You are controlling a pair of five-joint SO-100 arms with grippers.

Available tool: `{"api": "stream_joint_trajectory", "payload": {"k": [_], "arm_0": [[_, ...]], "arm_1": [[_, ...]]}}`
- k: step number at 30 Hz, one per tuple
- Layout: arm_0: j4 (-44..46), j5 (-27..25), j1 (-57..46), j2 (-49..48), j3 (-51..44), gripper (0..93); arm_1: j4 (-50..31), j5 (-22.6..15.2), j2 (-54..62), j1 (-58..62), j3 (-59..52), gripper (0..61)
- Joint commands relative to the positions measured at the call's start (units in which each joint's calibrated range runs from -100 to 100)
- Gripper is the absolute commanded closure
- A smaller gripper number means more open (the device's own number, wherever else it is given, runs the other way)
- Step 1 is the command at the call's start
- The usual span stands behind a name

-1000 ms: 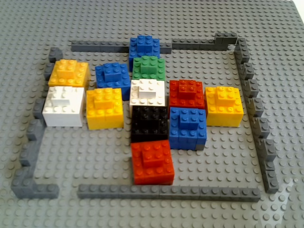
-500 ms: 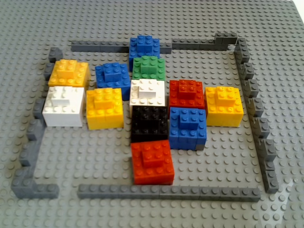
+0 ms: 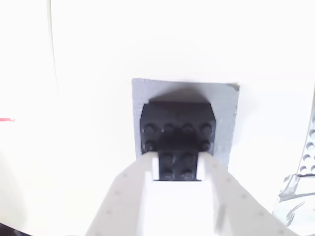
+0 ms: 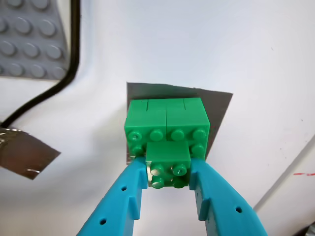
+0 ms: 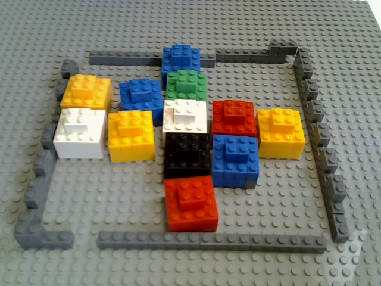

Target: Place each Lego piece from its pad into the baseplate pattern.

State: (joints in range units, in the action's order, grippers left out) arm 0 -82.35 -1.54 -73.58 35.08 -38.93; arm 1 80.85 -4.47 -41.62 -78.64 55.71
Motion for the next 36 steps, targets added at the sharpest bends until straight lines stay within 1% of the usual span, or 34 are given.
{"api": "stream_joint_trajectory", "payload": {"k": [1, 6, 10, 13, 19, 23, 28, 29, 36], "arm_0": [[-2.5, 0.1, 1.7, -6.8, 0.5, 92.7], [-2.6, -0.1, 3.3, -12.2, 4.8, 92.7], [-2.6, -0.2, 5.0, -17.3, 9.1, 92.7], [-2.6, -0.1, 6.7, -21.9, 13.4, 92.7], [-2.5, 0.2, 10.7, -31.2, 22.4, 92.7], [-2.2, 0.2, 13.3, -37.3, 28.0, 92.7], [-2.2, 0.0, 16.6, -43.7, 33.4, 92.7], [-2.4, -0.1, 17.9, -45.8, 34.9, 92.7], [-2.4, -0.2, 23.1, -51.9, 39.0, 92.7]], "arm_1": [[0.2, -0.3, 8.1, 0.8, 2.0, 61.2], [3.2, -0.1, 15.9, 1.3, 3.0, 61.2], [7.4, 0.0, 22.9, 2.7, 0.9, 61.2], [9.1, 0.5, 29.3, 4.2, -4.7, 61.2], [10.9, 1.6, 42.7, 6.1, -19.5, 61.2], [13.2, 3.5, 49.3, 8.2, -26.6, 61.2], [16.3, 8.4, 56.7, 13.3, -34.5, 61.2], [18.1, 10.1, 59.0, 15.8, -37.4, 61.2], [18.8, 12.9, 70.9, 24.5, -55.1, 61.2]]}}
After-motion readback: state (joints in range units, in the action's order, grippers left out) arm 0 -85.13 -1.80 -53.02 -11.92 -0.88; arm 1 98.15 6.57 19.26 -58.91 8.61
